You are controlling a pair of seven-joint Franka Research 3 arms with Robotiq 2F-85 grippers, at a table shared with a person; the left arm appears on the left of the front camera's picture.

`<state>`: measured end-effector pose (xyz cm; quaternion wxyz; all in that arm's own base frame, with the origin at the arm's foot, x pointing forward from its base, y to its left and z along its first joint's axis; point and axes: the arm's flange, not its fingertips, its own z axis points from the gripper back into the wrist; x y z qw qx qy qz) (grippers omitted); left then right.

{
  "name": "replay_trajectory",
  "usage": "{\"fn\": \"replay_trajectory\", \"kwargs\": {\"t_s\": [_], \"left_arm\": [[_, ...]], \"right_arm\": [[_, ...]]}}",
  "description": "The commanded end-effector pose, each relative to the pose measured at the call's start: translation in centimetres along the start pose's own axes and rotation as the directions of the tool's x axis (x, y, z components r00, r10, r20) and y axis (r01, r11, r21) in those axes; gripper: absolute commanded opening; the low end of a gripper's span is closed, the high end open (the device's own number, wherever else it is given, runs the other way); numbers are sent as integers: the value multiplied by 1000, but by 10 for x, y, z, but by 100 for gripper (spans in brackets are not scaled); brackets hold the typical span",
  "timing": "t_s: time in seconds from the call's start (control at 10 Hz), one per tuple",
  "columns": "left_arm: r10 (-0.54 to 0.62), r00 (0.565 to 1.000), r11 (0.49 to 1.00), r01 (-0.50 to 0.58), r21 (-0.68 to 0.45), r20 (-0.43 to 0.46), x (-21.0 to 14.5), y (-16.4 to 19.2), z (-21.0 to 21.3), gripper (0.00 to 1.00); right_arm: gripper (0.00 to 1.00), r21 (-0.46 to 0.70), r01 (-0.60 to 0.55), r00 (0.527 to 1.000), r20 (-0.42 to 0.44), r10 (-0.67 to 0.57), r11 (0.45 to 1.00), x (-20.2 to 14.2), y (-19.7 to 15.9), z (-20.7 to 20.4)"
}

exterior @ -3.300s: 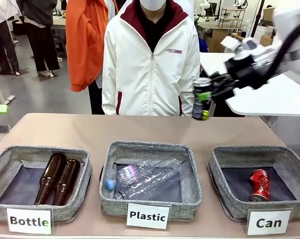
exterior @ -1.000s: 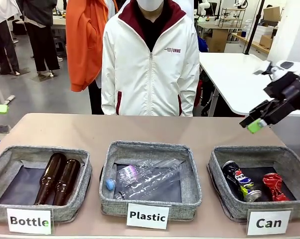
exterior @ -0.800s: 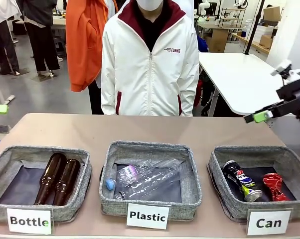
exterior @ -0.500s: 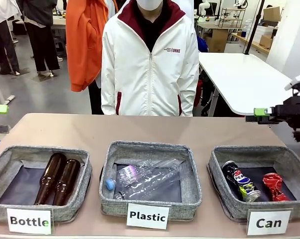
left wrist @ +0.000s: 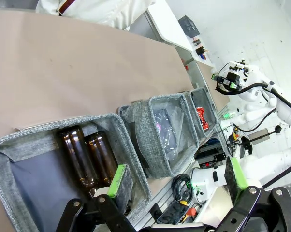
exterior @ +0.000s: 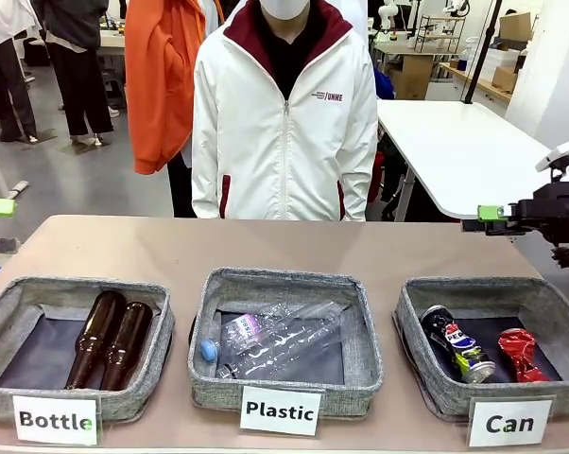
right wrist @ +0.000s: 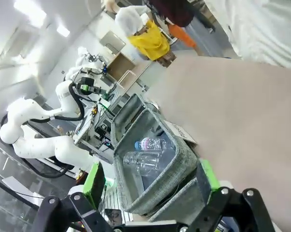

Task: Sort the can waste into the basket.
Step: Pick up the can waste from the table and place it in the right Fabric basket.

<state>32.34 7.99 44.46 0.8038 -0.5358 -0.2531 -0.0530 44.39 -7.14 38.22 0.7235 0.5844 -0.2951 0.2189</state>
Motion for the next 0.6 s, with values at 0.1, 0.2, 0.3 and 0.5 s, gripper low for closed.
{"fn": "replay_trajectory", "kwargs": {"t_s": [0.1, 0.2, 0.3, 0.5], "left_arm": [[7, 1000, 1000, -7, 2, -8, 0, -2, 3, 100], [7, 1000, 1000, -7, 2, -8, 0, -2, 3, 100], [7, 1000, 1000, -7, 2, -8, 0, -2, 3, 100], [7, 1000, 1000, -7, 2, -8, 0, -2, 3, 100]], "right_arm": [[100, -4, 1, 1000, -6, -1, 1000, 1, 0, 5], [100, -4, 1, 1000, -6, -1, 1000, 1, 0, 5], [100, -4, 1, 1000, -6, -1, 1000, 1, 0, 5], [100, -4, 1, 1000, -6, -1, 1000, 1, 0, 5]]}}
